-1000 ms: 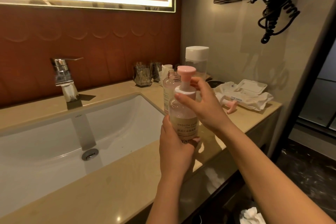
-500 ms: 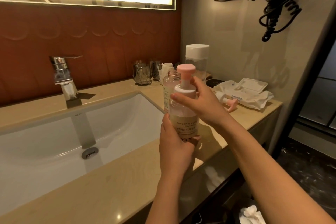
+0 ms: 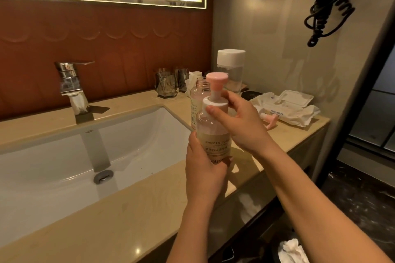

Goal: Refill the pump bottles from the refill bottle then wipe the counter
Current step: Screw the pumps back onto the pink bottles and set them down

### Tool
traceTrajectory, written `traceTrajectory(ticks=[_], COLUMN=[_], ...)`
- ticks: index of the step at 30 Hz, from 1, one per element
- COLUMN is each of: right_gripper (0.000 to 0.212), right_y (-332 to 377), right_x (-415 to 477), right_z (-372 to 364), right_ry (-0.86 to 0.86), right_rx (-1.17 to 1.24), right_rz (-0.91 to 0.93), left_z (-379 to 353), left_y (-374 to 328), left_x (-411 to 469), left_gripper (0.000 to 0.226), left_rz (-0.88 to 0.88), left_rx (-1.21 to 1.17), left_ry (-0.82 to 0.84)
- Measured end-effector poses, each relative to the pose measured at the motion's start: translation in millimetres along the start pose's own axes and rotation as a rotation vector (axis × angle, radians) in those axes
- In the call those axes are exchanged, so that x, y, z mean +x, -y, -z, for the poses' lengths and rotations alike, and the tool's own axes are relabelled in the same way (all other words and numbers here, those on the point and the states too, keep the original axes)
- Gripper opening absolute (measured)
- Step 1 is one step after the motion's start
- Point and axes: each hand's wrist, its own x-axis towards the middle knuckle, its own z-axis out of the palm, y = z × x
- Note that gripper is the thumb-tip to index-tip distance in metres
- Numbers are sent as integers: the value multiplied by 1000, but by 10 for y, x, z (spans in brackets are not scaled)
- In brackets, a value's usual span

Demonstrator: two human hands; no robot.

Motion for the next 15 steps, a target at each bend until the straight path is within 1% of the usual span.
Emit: traceTrajectory(ticks=[3,7,9,12,13,15], right_gripper=[43,68,78,101,105,106], right_y=[9,-55,-134,-305,-347,-401], right_x=[-41,-125,-236,-401,-443,-487], right_z=[-74,-53,-35,-65,-77,-77], right_ry=[-55,7,14,-35,-70,-154], right_rx=[-6,17,-9,-43,-46,-54], right_rz=[3,-67,-80,-124,-129,-130], left_z=[-6,4,9,1,-1,-2], left_y=[19,27,36,37,24,0], left_x=[9,16,24,27,21,8], left_gripper=[87,89,91,101,105,111], left_rz=[4,-20,-35,-55,-70,-104], left_rx=[-1,23,59,141,175,251], left_ry=[-7,-22,-11,75,119,205])
